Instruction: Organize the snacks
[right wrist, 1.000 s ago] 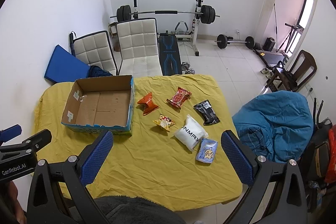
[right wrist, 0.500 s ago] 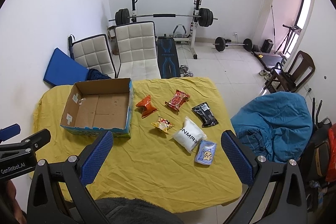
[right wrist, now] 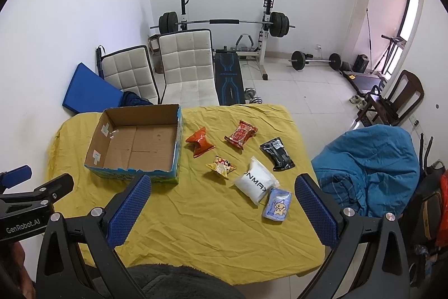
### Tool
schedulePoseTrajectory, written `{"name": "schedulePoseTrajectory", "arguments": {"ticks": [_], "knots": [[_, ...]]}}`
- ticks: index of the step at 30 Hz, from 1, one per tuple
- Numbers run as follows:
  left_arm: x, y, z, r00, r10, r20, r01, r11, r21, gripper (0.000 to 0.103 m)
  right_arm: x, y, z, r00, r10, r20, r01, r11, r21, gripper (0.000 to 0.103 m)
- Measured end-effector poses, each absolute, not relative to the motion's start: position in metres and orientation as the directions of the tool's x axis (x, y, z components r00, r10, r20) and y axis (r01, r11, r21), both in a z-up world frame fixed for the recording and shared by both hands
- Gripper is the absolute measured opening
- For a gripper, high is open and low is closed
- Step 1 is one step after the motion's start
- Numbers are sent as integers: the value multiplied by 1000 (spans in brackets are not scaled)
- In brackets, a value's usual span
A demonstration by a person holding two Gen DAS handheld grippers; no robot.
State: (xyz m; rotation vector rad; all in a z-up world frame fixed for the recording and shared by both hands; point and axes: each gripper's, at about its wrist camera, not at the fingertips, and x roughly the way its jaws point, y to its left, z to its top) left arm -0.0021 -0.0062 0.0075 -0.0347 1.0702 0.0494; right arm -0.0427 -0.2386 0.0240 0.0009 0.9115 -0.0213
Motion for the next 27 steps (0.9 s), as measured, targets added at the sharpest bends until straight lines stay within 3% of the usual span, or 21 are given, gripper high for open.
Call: {"name": "schedulePoseTrajectory", "arguments": {"ticks": [27], "knots": [[-10,-5,11,502,32,-864,-70,998,-3,103,-49,-242,31,636,6,-772,-11,1000,-2,103]]}}
